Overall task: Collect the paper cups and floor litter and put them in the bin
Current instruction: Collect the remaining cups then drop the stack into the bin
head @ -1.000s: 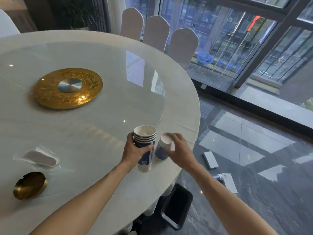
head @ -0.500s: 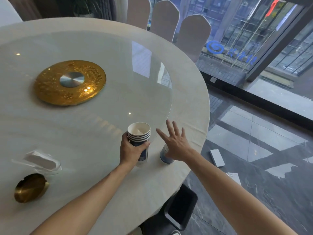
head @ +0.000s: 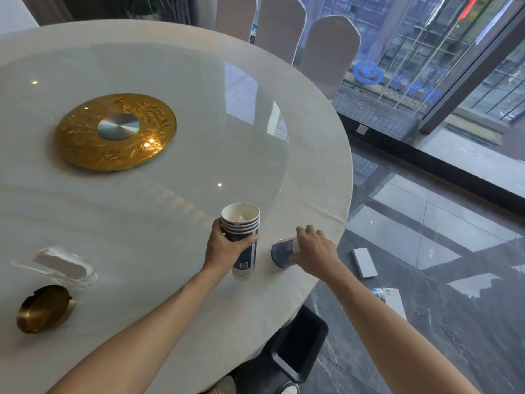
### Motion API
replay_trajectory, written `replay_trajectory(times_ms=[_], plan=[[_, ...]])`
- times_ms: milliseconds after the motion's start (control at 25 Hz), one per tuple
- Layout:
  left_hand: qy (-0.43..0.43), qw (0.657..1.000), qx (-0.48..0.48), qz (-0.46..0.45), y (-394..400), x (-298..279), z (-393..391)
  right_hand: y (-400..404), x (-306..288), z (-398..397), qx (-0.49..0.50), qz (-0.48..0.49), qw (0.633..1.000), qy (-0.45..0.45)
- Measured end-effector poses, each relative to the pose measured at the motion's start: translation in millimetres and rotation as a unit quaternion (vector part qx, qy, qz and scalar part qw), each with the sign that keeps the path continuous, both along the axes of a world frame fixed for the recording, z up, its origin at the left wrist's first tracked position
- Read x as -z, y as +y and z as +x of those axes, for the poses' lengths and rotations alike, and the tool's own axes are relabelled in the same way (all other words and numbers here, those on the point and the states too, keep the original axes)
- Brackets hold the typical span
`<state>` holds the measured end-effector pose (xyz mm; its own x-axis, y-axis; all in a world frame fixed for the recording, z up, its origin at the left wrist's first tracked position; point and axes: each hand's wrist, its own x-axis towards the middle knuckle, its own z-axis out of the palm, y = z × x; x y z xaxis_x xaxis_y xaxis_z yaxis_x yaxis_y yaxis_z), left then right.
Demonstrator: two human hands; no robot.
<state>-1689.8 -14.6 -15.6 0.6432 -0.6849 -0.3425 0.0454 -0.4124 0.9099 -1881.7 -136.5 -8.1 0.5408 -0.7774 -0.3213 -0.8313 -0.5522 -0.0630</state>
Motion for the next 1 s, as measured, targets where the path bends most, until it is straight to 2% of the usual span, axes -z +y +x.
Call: replay_trajectory(times_ms=[360, 440, 600, 840, 1000], plan=[[0.015, 0.997, 0.060, -0.053, -35, -14, -28, 38, 29, -83, 0.093, 0.092, 0.985, 0.111], [0.012, 0.995, 0.071, -0.069, -43, -20, -33, 50, 35, -94, 0.134, 0.150, 0.977, 0.066], [0.030, 0.990, 0.111, -0.084, -57, -28, -48, 70, 37, -107, 0.215, 0.245, 0.940, -0.105], [0.068, 0.972, 0.214, -0.072, -65, -25, -80, 83, 32, -113, 0.308, 0.270, 0.872, -0.269], [0.088, 0.932, 0.350, -0.030, -67, -14, -105, 89, 24, -123, 0.355, 0.258, 0.834, -0.333]])
